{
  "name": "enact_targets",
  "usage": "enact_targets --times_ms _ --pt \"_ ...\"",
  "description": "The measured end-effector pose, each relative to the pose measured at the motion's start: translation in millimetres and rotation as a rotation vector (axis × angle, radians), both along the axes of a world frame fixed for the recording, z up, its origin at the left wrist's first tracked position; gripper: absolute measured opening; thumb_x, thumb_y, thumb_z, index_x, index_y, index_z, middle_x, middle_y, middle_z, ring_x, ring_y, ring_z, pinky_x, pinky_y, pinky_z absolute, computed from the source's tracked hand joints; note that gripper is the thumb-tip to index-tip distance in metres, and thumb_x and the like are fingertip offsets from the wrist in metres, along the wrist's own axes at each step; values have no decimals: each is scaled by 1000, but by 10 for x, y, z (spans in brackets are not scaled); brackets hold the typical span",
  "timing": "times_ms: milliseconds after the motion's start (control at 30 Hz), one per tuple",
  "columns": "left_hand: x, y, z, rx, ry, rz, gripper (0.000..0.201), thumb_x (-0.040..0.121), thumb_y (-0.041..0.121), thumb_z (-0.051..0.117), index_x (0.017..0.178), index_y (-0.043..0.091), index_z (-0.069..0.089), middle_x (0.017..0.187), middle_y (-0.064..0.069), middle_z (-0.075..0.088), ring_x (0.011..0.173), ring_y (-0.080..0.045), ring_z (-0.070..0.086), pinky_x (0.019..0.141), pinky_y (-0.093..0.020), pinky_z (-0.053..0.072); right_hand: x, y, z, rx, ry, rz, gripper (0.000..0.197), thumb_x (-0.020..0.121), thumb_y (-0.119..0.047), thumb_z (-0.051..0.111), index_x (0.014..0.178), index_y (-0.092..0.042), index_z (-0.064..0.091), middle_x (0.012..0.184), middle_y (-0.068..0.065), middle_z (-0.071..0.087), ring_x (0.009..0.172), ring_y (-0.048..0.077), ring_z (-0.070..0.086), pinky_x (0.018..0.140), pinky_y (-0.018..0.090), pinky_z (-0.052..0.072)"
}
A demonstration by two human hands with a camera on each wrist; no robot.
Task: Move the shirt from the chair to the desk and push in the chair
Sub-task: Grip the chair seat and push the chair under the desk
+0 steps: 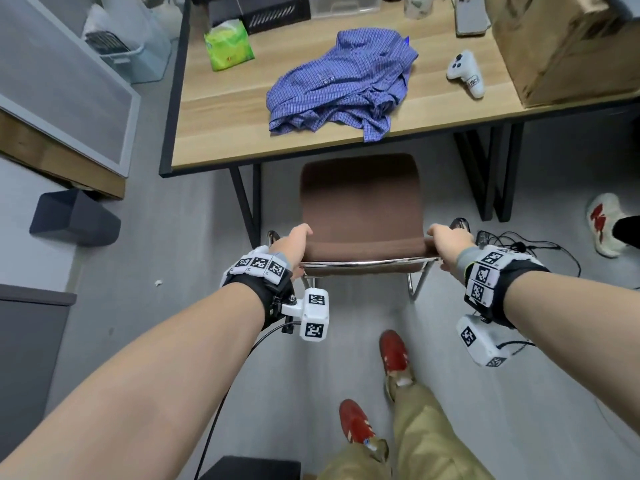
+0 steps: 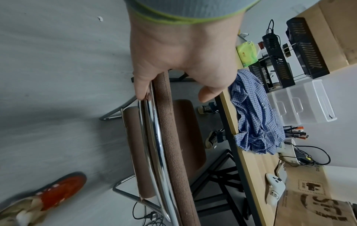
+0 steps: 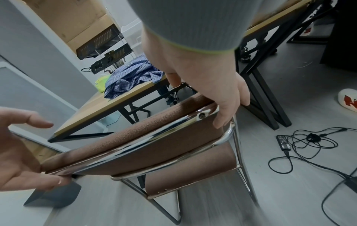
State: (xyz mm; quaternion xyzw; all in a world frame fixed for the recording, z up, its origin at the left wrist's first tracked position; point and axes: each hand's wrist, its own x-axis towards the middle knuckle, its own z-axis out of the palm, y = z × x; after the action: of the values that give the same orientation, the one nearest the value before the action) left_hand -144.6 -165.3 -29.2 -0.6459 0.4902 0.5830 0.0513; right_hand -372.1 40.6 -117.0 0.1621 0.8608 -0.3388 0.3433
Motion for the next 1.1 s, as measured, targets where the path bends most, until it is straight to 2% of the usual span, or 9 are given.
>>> enact_targets --times_ms 233,433,500,600,733,800,900,1000,1100 --pt "-648 -530 52 13 6 -44 46 75 52 59 109 22 53 100 1 48 94 -29 57 104 -44 53 -688 -665 125 71 12 49 108 51 -60 53 138 5 43 136 21 51 126 43 51 102 52 50" --pt "-1150 -899 66 -16 -9 -50 24 76 48 59 86 27 54 106 -5 55 92 -27 55 106 -43 52 -1294 -1009 88 56 -2 238 110 47 -70 39 137 -8 55 137 17 53 121 43 53 103 54 47" --pt "-1275 -1027 15 -14 2 -45 39 66 50 61 94 24 61 113 -12 57 90 -27 53 93 -39 52 -1416 -1125 123 46 -1 285 107 48 -70 39 135 -11 58 137 18 53 121 43 53 105 53 46" --pt "-1417 -1139 25 -14 32 -6 62 73 43 63 125 9 63 131 -23 63 84 -27 54 73 -38 50 -1489 -1259 268 34 11 355 100 47 -69 38 127 -15 62 131 17 58 118 43 55 104 54 46" --pt "-1512 -1337 -71 -19 -30 -51 49 57 56 64 97 29 61 142 -15 57 111 -31 61 107 -43 50 -1642 -1426 347 21 13 348 99 46 -71 40 122 -13 65 123 15 62 112 41 58 102 54 48" --pt "-1539 -1396 -119 -5 -28 -46 61 53 59 64 104 25 62 133 -10 61 99 -28 57 105 -44 51 -1682 -1463 364 8 18 333 101 46 -72 40 124 -12 63 125 16 63 113 42 59 103 54 47" --pt "-1627 -1420 -55 -4 -51 -82 78 55 61 65 123 23 60 125 -6 59 106 -32 62 104 -41 51 -1654 -1521 519 7 27 327 98 50 -71 42 126 -10 61 124 17 63 114 43 58 105 53 46" --pt "-1646 -1467 -158 6 -105 -122 85 48 66 62 123 26 59 131 -9 59 110 -36 65 105 -45 52 -1615 -1528 607 38 22 342 89 62 -67 46 127 -8 59 124 19 62 113 43 59 105 50 45" --pt "-1675 -1487 -133 17 -136 -153 74 49 62 63 112 23 62 135 -16 61 118 -37 64 95 -36 52 -1647 -1541 626 42 -1 354 95 58 -68 46 130 -6 57 126 19 61 116 42 58 106 50 45"
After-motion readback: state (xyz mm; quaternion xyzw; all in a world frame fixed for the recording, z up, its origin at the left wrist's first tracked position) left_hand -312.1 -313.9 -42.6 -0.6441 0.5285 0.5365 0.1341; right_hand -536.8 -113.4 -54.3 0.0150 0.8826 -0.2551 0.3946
